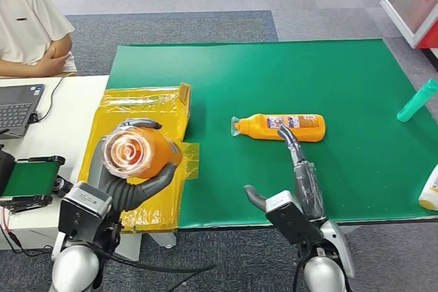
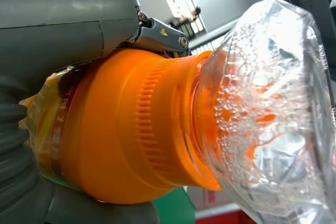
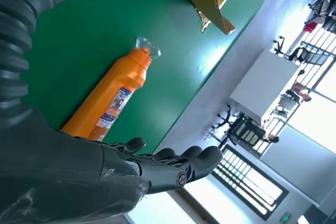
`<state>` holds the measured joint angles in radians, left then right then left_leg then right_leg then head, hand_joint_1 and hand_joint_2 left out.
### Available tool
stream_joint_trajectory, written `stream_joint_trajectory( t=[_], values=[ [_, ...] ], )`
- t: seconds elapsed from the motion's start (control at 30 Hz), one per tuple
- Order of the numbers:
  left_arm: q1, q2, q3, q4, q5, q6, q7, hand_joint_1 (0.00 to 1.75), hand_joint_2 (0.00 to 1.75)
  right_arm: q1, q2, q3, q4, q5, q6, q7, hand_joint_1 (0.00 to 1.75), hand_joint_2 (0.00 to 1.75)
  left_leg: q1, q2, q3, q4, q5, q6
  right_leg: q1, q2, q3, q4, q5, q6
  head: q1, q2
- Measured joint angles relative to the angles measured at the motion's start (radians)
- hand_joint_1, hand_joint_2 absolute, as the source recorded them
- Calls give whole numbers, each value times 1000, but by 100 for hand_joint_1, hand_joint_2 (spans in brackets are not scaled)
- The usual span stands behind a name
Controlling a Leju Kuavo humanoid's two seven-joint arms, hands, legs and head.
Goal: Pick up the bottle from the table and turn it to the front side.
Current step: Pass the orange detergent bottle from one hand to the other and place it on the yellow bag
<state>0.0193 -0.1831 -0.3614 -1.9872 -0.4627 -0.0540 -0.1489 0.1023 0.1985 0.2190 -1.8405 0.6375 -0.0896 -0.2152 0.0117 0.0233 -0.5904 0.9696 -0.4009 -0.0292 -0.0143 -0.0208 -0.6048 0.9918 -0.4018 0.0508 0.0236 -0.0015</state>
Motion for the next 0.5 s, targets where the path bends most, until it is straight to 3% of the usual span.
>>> stream_joint_trajectory(
  t=[0.2, 0.5],
  values=[
    [8, -13, 101, -14, -81, -25, 32, 175, 175, 27, 14, -38, -94, 3, 49, 8, 0, 175, 0, 0, 0, 0, 0, 0, 0, 0, 0, 0, 0, 0, 0, 0],
    [-7, -15, 216, -2, -606, 51, 20, 175, 175, 40, 32, -15, -179, 28, 77, 41, 0, 175, 0, 0, 0, 0, 0, 0, 0, 0, 0, 0, 0, 0, 0, 0]
  ],
)
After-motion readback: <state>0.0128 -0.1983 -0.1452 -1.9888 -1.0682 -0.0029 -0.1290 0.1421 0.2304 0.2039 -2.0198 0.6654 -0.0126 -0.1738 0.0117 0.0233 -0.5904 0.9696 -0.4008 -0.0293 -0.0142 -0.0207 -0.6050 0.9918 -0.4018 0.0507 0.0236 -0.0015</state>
